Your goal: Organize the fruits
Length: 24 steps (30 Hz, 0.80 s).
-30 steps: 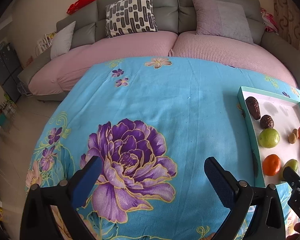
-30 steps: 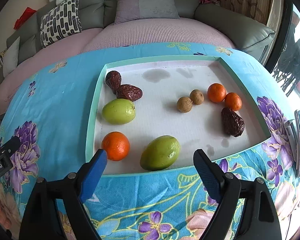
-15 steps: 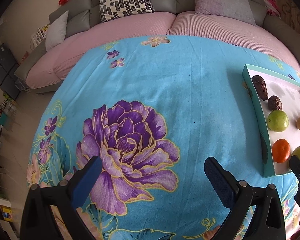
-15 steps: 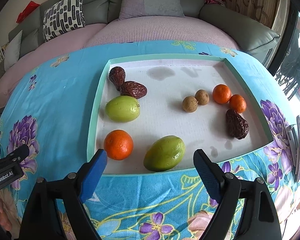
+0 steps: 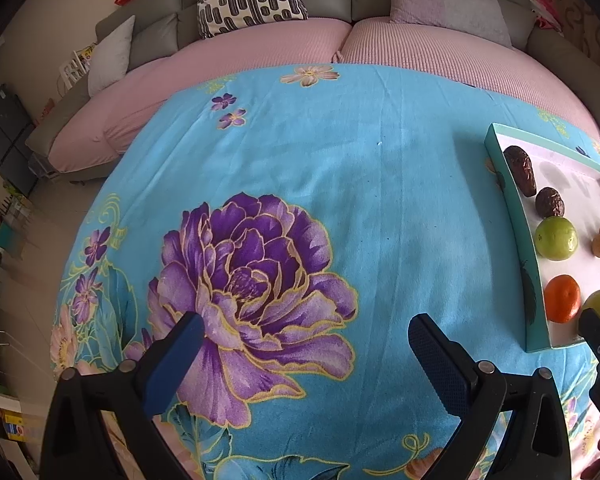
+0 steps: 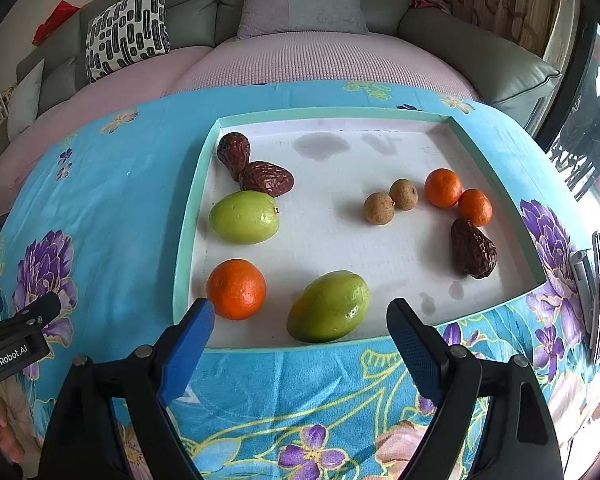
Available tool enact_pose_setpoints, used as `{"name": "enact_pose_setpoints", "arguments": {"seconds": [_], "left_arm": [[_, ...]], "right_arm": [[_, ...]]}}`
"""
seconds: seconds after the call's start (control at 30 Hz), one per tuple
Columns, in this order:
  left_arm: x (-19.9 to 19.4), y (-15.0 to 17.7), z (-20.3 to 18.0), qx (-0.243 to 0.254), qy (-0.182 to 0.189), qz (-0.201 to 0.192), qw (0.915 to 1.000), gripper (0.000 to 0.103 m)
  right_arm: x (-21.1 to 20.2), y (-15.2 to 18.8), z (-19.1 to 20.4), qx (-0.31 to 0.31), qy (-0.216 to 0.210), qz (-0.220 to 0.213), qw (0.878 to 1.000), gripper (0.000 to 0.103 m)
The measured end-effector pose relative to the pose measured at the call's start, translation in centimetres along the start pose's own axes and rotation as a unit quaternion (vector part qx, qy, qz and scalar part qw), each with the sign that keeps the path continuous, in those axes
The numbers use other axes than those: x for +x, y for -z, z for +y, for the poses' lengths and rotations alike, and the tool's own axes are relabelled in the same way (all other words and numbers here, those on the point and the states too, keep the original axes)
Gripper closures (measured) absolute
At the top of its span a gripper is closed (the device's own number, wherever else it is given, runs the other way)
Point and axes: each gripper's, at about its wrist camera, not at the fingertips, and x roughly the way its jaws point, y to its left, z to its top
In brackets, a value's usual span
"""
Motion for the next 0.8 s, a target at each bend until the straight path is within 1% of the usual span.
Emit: {"name": "enact_pose_setpoints", "arguments": {"seconds": [0.43, 0.8], "left_arm": [[-0.04, 0.03, 0.03, -0.002, 0.000, -0.002, 1.0000, 0.000], [-0.07, 0.04, -0.08, 0.000, 0.010, -0.001, 1.0000, 0.000]], "right_arm": [[-0.02, 0.04, 0.09, -0.002, -0.001, 0.001, 1.000, 0.015], [0.13, 0.15, 0.24, -0.004, 0.000, 0.003, 1.000, 0.015]]}}
